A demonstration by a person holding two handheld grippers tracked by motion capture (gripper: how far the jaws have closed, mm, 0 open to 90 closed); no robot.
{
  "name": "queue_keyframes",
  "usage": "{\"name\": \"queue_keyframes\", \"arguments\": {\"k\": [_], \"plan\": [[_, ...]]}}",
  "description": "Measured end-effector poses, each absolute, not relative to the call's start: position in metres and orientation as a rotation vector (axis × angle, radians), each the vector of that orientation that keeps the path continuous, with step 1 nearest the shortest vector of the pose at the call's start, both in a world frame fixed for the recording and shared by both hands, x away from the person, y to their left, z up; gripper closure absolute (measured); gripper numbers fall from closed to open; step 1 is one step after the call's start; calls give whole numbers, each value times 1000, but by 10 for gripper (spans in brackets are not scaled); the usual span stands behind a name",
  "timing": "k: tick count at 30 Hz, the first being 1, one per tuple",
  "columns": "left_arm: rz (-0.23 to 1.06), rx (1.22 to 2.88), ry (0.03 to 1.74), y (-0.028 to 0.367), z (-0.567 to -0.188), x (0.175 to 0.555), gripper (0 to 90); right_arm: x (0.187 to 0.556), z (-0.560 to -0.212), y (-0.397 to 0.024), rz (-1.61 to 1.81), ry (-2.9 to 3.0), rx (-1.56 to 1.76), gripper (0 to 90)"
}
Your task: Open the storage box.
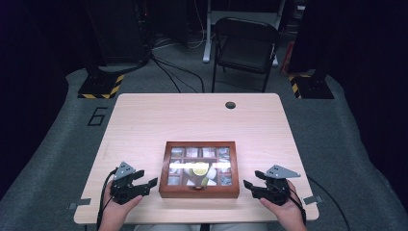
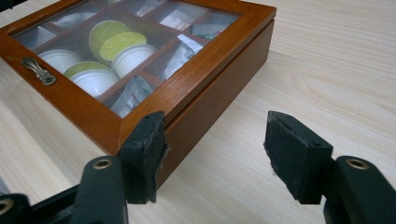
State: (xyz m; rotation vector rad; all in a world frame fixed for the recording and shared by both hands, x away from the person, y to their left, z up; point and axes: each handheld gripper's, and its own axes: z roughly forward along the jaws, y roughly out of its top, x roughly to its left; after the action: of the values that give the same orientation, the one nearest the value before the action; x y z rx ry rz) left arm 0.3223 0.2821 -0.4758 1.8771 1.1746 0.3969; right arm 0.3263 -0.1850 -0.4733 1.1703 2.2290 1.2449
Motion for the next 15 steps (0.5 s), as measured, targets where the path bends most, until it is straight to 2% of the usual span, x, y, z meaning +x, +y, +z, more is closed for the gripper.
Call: {"name": "queue_keyframes", "arguments": {"k": [15], "plan": [[383,1880,1131,277,-472,305,330,313,-473,-176,1262,2266,1121,417]]}}
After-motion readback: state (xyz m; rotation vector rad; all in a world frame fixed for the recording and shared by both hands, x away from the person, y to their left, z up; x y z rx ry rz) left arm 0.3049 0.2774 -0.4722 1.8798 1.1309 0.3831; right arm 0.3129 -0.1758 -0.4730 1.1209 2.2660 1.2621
